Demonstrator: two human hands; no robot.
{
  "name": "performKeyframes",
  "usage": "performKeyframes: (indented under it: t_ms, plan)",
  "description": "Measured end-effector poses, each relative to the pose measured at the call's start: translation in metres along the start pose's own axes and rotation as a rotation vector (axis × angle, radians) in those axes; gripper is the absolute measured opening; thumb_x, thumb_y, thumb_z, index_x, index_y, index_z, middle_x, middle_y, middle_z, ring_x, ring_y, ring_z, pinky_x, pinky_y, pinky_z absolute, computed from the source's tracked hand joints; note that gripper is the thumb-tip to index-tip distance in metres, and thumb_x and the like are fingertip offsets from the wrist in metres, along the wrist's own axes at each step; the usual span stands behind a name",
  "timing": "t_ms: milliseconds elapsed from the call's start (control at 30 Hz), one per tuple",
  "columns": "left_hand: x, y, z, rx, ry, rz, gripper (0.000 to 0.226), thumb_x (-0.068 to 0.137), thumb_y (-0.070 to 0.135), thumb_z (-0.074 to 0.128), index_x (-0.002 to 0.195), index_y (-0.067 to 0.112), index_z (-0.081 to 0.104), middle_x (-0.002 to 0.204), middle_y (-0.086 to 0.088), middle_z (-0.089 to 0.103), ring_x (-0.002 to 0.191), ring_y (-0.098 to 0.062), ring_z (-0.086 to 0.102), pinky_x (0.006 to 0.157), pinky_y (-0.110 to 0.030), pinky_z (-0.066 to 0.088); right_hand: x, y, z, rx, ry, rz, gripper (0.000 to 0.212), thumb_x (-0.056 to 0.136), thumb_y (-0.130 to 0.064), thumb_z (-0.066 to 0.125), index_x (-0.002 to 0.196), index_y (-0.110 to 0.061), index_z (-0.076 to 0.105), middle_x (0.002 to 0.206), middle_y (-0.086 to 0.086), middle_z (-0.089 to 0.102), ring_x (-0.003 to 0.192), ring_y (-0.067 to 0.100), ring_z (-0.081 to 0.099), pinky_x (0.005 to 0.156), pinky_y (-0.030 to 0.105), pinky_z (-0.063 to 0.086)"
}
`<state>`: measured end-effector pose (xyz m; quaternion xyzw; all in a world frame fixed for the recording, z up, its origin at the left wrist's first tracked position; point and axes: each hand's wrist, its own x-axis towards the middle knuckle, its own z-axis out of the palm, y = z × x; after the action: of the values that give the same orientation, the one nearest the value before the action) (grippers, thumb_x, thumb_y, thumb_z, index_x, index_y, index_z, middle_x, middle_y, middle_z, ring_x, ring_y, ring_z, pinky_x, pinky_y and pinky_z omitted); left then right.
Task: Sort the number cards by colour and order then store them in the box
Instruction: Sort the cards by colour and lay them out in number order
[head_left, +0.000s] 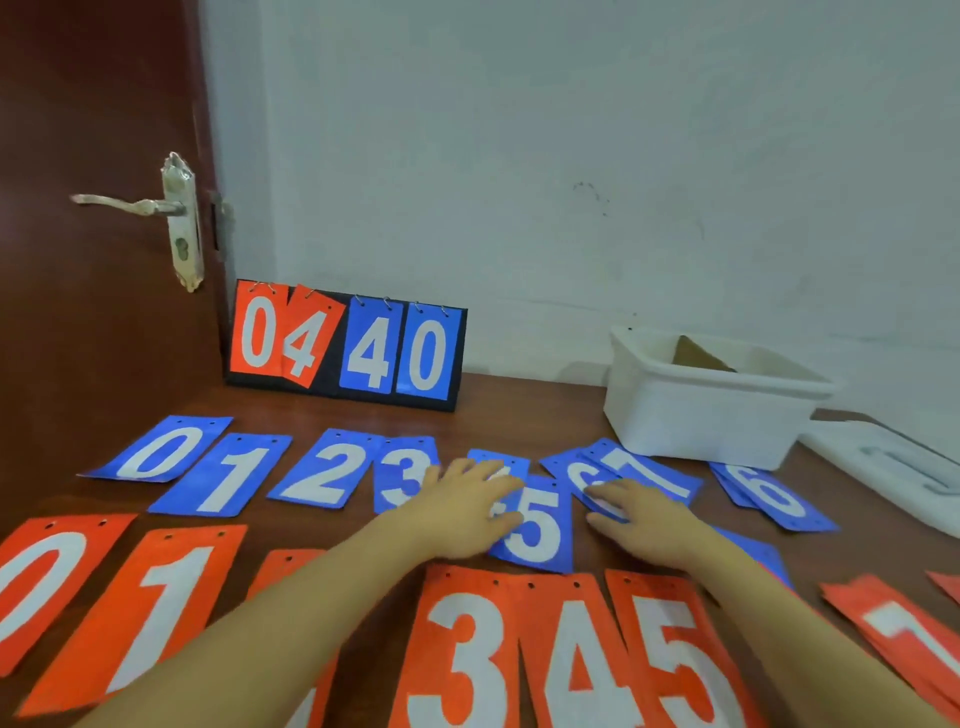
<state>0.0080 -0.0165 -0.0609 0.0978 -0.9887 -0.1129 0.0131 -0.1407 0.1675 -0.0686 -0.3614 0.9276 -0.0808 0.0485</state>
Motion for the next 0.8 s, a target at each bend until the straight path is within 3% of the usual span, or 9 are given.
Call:
performKeyframes:
  t_ms: [100, 300, 500, 633, 700, 800]
  plan:
    - [0.007, 0.008, 0.014, 0.079, -0.098, -0.111, 0.055, 0.092, 0.059, 0.027, 0.143, 0.039, 0.021, 0.156, 0.003, 0.014, 0.142, -0.027, 0.012, 0.112, -0.054, 0.008, -0.004, 0.005, 0.005, -0.091, -0.010, 0.033, 0.059, 0.091, -0.061, 0.034, 0.145, -0.037, 0.028, 0.154, -0.007, 0.024, 0.140, 0.021, 0.024, 0.112, 0.049, 0.020]
    - [0.015, 0.007, 0.019, 0.141, -0.013, -0.236, 0.059, 0.089, 0.064, 0.026, 0.142, 0.039, 0.022, 0.154, -0.001, 0.017, 0.139, -0.031, 0.015, 0.112, -0.054, 0.008, 0.000, -0.010, 0.007, -0.070, -0.011, 0.031, 0.054, 0.096, -0.056, 0.026, 0.145, -0.035, 0.028, 0.153, -0.001, 0.023, 0.140, 0.027, 0.020, 0.113, 0.048, 0.013]
    - [0.042, 0.043, 0.016, 0.122, 0.157, -0.050, 0.053, 0.093, 0.053, 0.033, 0.141, 0.031, 0.031, 0.153, 0.001, 0.022, 0.139, -0.026, 0.016, 0.112, -0.045, 0.012, 0.003, 0.041, -0.016, 0.030, 0.222, 0.178, 0.043, 0.097, -0.035, 0.039, 0.139, -0.025, 0.039, 0.144, 0.002, 0.038, 0.131, 0.027, 0.034, 0.109, 0.045, 0.022]
    - [0.069, 0.079, 0.026, 0.098, 0.129, 0.089, 0.048, 0.095, 0.048, 0.033, 0.139, 0.029, 0.033, 0.153, 0.000, 0.022, 0.139, -0.025, 0.017, 0.111, -0.047, 0.010, 0.013, 0.074, -0.020, -0.006, 0.075, 0.181, 0.048, 0.098, -0.044, 0.035, 0.143, -0.029, 0.033, 0.152, -0.003, 0.030, 0.137, 0.026, 0.030, 0.112, 0.050, 0.019]
    - [0.079, 0.087, 0.031, 0.105, 0.063, 0.076, 0.047, 0.096, 0.046, 0.030, 0.139, 0.027, 0.034, 0.153, -0.002, 0.023, 0.139, -0.026, 0.018, 0.111, -0.048, 0.010, 0.014, 0.080, -0.018, -0.057, 0.000, 0.150, 0.048, 0.097, -0.050, 0.032, 0.142, -0.034, 0.034, 0.150, -0.004, 0.030, 0.136, 0.025, 0.031, 0.112, 0.050, 0.017]
    - [0.084, 0.080, 0.034, 0.113, 0.013, 0.026, 0.047, 0.096, 0.047, 0.028, 0.138, 0.025, 0.036, 0.147, -0.002, 0.034, 0.133, -0.027, 0.031, 0.110, -0.048, 0.017, 0.013, 0.076, -0.020, -0.106, 0.015, 0.119, 0.048, 0.093, -0.055, 0.038, 0.138, -0.036, 0.039, 0.141, -0.004, 0.037, 0.130, 0.023, 0.035, 0.110, 0.046, 0.020]
